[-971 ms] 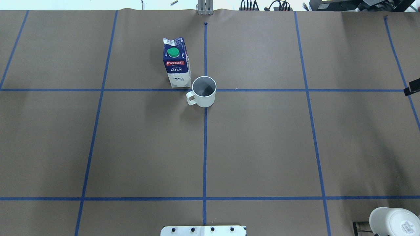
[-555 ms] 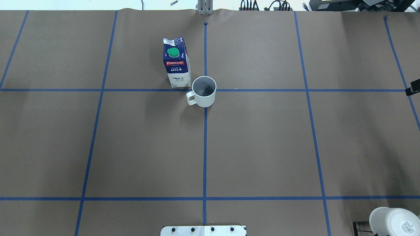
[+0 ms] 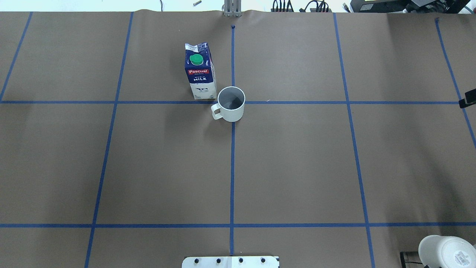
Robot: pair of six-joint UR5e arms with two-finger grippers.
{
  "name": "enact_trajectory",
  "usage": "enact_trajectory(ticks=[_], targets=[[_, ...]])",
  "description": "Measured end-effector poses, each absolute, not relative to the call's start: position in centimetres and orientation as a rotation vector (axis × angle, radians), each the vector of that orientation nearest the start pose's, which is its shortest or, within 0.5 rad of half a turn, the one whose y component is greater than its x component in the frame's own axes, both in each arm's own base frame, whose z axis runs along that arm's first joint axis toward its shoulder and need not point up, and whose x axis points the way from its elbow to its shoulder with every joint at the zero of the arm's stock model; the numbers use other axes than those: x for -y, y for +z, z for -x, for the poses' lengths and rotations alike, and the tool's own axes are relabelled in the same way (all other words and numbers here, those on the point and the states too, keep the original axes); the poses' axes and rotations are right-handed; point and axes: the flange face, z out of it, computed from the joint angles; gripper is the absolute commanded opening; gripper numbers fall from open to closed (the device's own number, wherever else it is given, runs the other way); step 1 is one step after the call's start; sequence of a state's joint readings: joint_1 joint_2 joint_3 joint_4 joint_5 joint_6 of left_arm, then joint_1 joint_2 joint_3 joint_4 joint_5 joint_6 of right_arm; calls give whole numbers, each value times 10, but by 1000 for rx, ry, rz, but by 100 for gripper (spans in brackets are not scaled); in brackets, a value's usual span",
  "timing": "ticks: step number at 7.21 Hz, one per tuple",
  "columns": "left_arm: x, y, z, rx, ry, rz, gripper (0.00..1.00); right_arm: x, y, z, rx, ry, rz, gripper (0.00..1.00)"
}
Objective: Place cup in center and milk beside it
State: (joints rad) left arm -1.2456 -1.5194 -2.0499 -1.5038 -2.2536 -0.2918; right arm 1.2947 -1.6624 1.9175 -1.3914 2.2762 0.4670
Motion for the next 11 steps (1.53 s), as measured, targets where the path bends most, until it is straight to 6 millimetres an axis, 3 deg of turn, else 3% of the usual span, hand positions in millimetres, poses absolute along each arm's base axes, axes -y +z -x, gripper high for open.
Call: enact_trajectory(ticks=[11], targets=[[464, 455, -85, -790, 11, -67, 99, 465, 503, 64, 837, 13, -134, 100]])
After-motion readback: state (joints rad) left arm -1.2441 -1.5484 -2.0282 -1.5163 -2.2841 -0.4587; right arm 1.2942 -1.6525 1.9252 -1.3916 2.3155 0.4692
